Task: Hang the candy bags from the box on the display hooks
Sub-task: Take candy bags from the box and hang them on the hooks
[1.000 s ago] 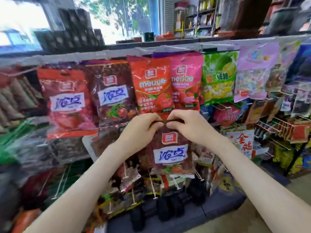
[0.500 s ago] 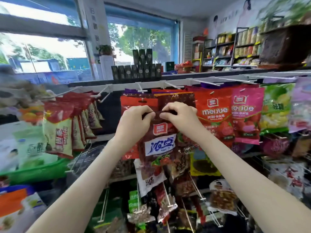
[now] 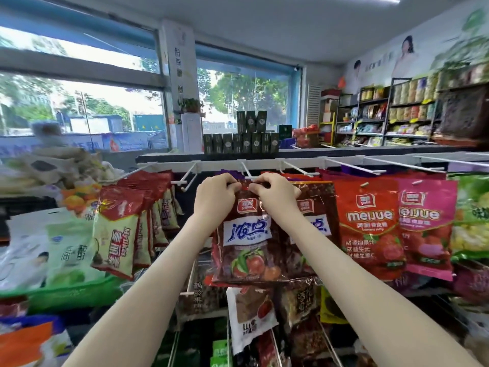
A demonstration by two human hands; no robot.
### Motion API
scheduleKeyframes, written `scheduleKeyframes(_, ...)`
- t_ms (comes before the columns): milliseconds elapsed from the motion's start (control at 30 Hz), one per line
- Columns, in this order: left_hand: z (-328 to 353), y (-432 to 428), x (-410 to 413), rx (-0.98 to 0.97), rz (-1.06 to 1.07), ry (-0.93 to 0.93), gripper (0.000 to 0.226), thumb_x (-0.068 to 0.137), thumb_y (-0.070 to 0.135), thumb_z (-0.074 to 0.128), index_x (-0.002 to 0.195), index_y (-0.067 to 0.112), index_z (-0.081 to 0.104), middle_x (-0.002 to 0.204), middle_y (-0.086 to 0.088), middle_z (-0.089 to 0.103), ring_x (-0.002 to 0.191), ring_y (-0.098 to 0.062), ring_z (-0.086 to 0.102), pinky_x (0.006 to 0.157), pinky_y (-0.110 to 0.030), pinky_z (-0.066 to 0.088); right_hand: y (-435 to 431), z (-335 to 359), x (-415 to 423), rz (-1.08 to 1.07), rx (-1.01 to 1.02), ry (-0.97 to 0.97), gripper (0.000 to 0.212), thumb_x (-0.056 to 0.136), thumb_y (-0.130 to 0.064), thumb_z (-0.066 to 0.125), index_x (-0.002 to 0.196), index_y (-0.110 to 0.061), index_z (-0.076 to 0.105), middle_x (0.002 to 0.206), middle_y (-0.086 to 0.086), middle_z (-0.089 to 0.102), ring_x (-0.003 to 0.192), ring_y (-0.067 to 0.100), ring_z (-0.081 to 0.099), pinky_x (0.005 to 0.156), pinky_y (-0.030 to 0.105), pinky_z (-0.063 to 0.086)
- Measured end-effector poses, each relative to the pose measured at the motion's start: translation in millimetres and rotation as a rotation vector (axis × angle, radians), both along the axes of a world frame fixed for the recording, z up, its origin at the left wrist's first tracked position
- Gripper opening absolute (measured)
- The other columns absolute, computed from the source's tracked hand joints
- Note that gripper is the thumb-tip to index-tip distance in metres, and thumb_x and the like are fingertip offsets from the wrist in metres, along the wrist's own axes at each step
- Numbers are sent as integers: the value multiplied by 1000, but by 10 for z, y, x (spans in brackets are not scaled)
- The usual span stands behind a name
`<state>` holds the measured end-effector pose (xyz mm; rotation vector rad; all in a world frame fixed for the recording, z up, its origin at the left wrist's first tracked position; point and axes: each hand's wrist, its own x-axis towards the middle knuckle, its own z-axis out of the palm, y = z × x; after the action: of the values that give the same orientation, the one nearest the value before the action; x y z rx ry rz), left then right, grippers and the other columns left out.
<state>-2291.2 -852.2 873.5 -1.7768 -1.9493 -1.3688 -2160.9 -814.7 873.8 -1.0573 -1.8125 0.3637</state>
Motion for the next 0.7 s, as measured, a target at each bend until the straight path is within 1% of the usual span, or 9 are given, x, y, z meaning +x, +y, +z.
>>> scheduleKeyframes(67, 9, 42, -8, 14, 0, -6, 19, 92, 25, 59, 99, 13, 72, 97, -4, 72, 96, -23, 62, 88, -39, 46, 36, 0, -22, 1, -21, 22, 16, 93, -33, 54, 97, -26, 68, 100, -7, 66, 105, 15, 52, 81, 32, 17)
scheduleKeyframes(200, -13, 118, -17, 15, 29, 8, 18, 92, 25, 58, 98, 16, 72, 99, -2, 72, 98, -24, 60, 91, -44, 44, 107, 30, -25, -4, -38, -37, 18, 95, -34, 50, 96, -26, 67, 90, -10, 62, 103, 15, 52, 81, 33, 18)
scheduleKeyframes(233, -27, 134, -13, 18, 36, 10, 17, 92, 25, 57, 98, 17, 71, 100, -2, 71, 99, -24, 59, 92, -45, 43, 113, 33, -20, -1, -36, -46, 19, 95, -34, 50, 97, -27, 67, 92, -9, 63, 104, 15, 52, 81, 33, 18)
scheduleKeyframes(300, -45, 149, -3, 16, 64, 35, 19, 92, 27, 56, 100, 17, 70, 102, -3, 70, 102, -26, 58, 93, -44, 41, 125, 38, -11, -10, -30, -68, 19, 95, -33, 50, 100, -27, 67, 102, -8, 65, 107, 15, 51, 81, 32, 17)
scheduleKeyframes(367, -88, 142, 14, 14, 95, 74, 22, 93, 30, 55, 104, 17, 69, 105, -3, 69, 104, -25, 56, 93, -41, 40, 131, 8, 3, -16, -16, -87, 18, 95, -32, 51, 101, -27, 67, 108, -8, 65, 109, 14, 50, 82, 32, 17)
scheduleKeyframes(533, -153, 106, 37, 58, 136, 117, 25, 95, 33, 52, 109, 18, 67, 108, -2, 68, 106, -23, 55, 88, -36, 33, 153, -90, -11, -9, 83, -47, 16, 95, -28, 52, 98, -26, 68, 105, -6, 61, 106, 12, 48, 80, 30, 13)
scheduleKeyframes(700, -167, 116, 69, 86, 172, 117, 24, 96, 34, 51, 106, 20, 67, 106, 1, 67, 104, -20, 53, 82, -31, 22, 198, -176, -63, -73, 191, -36, 15, 94, -26, 53, 96, -23, 67, 101, -8, 60, 106, 13, 46, 84, 29, 14)
